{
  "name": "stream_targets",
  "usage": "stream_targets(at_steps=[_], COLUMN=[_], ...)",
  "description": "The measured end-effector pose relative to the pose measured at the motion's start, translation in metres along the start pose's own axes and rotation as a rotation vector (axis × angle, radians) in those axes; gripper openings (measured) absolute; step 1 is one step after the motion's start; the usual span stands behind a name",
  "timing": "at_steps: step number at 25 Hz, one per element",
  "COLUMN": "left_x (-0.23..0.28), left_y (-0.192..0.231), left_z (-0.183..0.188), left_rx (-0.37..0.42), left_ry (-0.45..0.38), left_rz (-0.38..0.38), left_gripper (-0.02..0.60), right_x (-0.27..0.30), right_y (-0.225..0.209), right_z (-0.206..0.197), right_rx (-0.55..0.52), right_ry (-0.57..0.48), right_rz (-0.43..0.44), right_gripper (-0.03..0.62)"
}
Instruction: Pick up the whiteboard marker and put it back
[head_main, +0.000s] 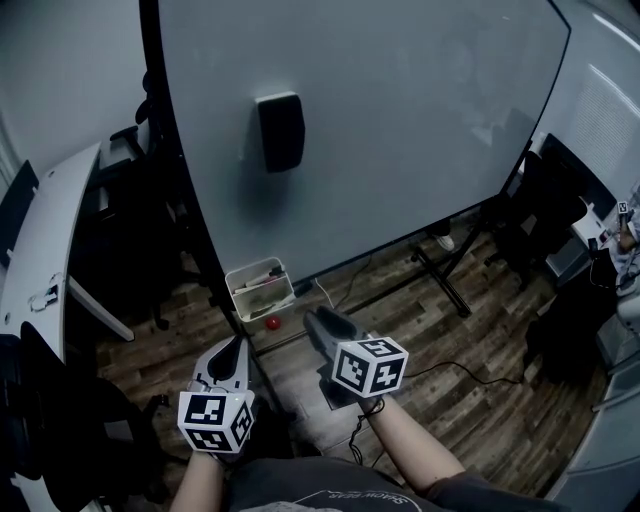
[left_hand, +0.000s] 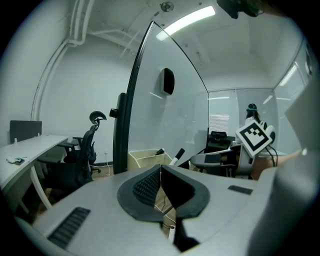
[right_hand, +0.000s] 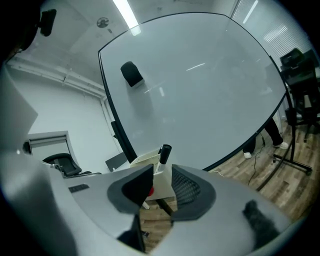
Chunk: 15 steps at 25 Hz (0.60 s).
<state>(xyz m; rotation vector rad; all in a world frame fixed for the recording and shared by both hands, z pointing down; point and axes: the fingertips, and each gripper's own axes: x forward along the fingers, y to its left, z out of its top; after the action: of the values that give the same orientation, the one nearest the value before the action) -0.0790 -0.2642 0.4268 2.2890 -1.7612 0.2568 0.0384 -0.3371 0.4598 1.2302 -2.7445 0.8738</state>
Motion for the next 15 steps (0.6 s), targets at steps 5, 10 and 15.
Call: stream_targets(at_steps=[5, 10, 15], left_x=[0.015, 0.026, 0.033], left_y=[0.011, 0.025, 0.036], left_z=[0.001, 0.005, 0.007], left_rx=[-0.007, -0.02, -0.03], left_ry=[0.005, 0.002, 0.0], left_rz=[-0.01, -0.026, -0.031], left_gripper=[0.017, 0.017, 0.017], right_x=[0.018, 0.04, 0.051], right_y=[-0.002, 0.003, 0.0], right_z=[0.003, 0.005, 0.012], right_rx=[0.015, 0.036, 0.076], right_ry=[-0.001, 0.003, -0.023], right_rz=[0.002, 0.017, 0.02], right_gripper=[0.117, 0.132, 0.13])
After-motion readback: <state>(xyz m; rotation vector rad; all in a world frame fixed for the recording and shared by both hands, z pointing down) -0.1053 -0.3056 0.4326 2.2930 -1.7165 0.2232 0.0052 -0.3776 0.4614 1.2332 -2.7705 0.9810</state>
